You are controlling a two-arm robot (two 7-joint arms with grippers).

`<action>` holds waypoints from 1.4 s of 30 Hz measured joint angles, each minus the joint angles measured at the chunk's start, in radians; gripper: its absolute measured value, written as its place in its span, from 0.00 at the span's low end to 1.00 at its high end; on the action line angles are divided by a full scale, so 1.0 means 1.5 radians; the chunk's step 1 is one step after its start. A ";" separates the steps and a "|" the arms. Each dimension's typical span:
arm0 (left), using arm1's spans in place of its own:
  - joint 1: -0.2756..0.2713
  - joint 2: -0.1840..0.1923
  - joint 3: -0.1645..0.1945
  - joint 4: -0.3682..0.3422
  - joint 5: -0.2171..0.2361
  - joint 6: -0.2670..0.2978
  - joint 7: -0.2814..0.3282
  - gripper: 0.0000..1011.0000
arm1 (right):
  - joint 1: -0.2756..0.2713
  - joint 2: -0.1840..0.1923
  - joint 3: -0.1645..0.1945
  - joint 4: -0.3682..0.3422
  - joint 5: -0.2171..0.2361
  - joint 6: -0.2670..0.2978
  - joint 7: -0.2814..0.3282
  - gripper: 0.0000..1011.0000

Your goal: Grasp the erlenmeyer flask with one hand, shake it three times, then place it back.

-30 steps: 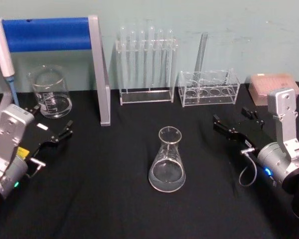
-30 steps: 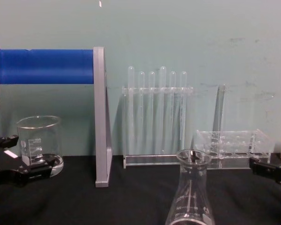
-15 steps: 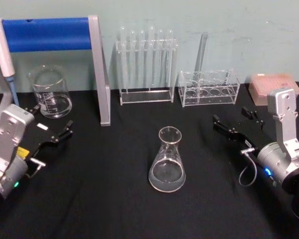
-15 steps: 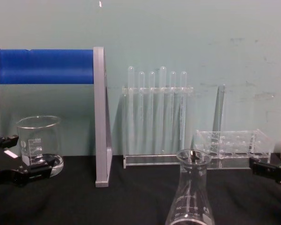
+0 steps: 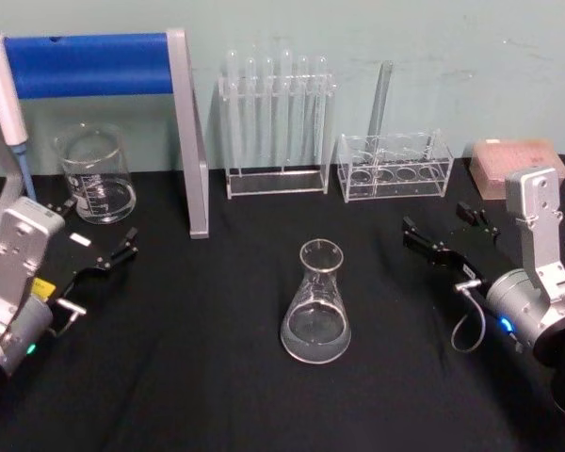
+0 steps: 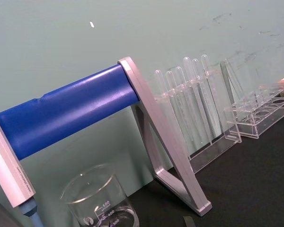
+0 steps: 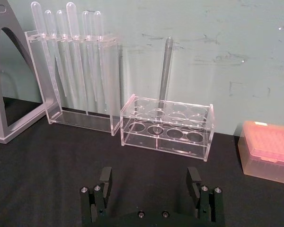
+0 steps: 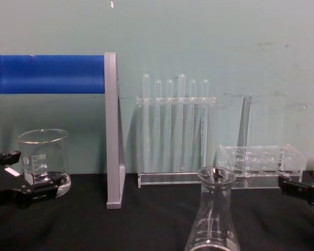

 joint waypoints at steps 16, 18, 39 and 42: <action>0.000 0.000 0.000 0.000 0.000 0.000 0.000 0.99 | 0.000 0.000 0.000 0.000 0.000 0.000 0.000 0.99; 0.000 0.000 0.000 0.000 0.000 0.000 0.000 0.99 | 0.000 0.000 0.000 0.000 0.000 0.000 0.000 0.99; 0.000 0.000 0.000 0.000 0.000 0.000 0.000 0.99 | 0.000 0.000 0.000 0.000 0.000 0.000 0.000 0.99; 0.000 0.000 0.000 0.000 0.000 0.000 0.000 0.99 | 0.000 0.000 0.000 0.000 0.000 0.000 0.000 0.99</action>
